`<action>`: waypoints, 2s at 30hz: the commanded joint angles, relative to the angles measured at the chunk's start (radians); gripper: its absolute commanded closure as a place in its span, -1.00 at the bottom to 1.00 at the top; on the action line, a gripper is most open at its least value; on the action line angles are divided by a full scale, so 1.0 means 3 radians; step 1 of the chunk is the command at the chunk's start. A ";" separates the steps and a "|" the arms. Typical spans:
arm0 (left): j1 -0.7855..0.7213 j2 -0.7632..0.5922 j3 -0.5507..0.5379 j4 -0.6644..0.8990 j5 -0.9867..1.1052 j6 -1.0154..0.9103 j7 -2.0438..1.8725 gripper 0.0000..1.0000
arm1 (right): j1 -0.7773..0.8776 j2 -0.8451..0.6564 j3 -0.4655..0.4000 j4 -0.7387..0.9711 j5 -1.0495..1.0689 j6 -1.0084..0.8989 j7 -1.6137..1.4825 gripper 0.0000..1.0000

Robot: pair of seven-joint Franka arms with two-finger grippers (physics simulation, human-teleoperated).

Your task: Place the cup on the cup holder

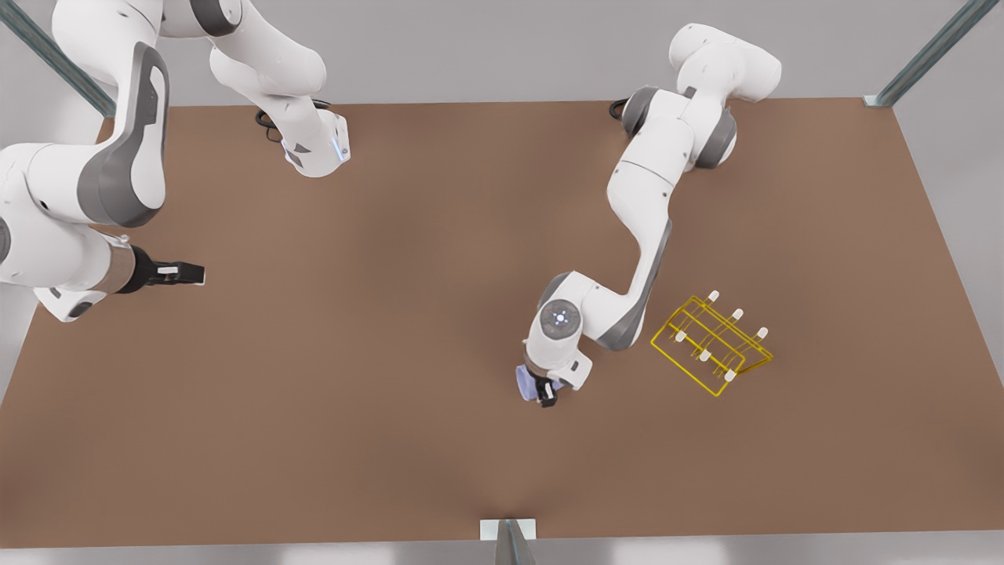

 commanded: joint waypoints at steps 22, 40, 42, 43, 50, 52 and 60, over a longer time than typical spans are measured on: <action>-0.0800 0.0008 0.0172 -0.0429 0.3881 -0.3930 0.0282 -0.40 | -0.0067 0.0175 -0.0004 0.0104 0.0007 0.0568 -0.0018 -1.00; -0.0375 0.0331 0.0177 -0.0567 0.4423 -0.3726 0.0363 -0.40 | 0.0296 0.0493 0.0011 0.0083 -0.0238 0.1314 0.0453 -1.00; -0.0329 0.0366 0.0182 -0.0567 0.4429 -0.3721 0.0348 -0.40 | 0.0296 0.0493 0.0011 0.0078 -0.0238 0.1314 0.0453 -1.00; -0.0314 0.0387 0.0182 -0.0567 0.4434 -0.3721 0.0338 -0.40 | 0.0296 0.0498 0.0011 0.0073 -0.0238 0.1314 0.0458 -1.00; -0.0278 0.0387 0.0182 -0.0792 0.4490 -0.3731 0.0159 -0.40 | 0.0316 0.0544 0.0016 0.0088 -0.0223 0.1314 0.0463 -1.00; -0.0268 0.0387 0.0182 -0.0797 0.4485 -0.3731 0.0108 -0.40 | 0.0347 0.0574 0.0016 0.0053 -0.0238 0.1314 0.0463 -1.00; -0.0212 0.0397 0.0182 -0.0889 0.4490 -0.3726 0.0000 -0.40 | 0.0291 0.0544 0.0021 0.0104 -0.0223 0.1268 0.0458 -1.00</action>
